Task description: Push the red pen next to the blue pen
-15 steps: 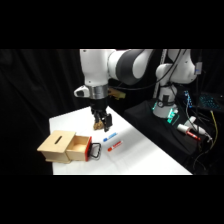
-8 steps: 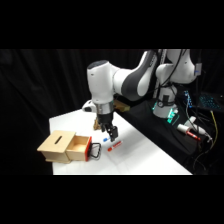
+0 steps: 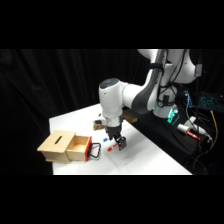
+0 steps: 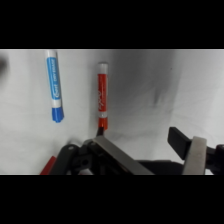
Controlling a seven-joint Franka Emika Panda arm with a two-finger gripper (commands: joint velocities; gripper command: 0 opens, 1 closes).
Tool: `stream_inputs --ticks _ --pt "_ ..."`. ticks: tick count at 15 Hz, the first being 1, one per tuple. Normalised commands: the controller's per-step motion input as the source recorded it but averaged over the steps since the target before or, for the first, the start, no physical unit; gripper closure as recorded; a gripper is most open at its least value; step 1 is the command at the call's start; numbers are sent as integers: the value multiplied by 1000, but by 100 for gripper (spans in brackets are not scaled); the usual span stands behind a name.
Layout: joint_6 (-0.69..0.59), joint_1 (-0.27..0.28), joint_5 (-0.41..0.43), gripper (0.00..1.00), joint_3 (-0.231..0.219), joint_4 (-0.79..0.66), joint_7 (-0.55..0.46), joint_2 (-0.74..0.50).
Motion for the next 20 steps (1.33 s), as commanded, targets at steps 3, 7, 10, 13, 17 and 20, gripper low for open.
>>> stream_inputs --ticks 3,7,10,13,17,20 --pt "278 59 8 0 19 -78 87 103" --pt "269 -2 46 0 23 -6 16 175" --pt "219 -50 97 0 54 31 -40 187" --pt "196 -89 122 0 80 30 -75 139" --pt "181 -51 51 0 -7 -14 -31 48" --pt "178 -65 -9 0 -104 -68 -25 -31"
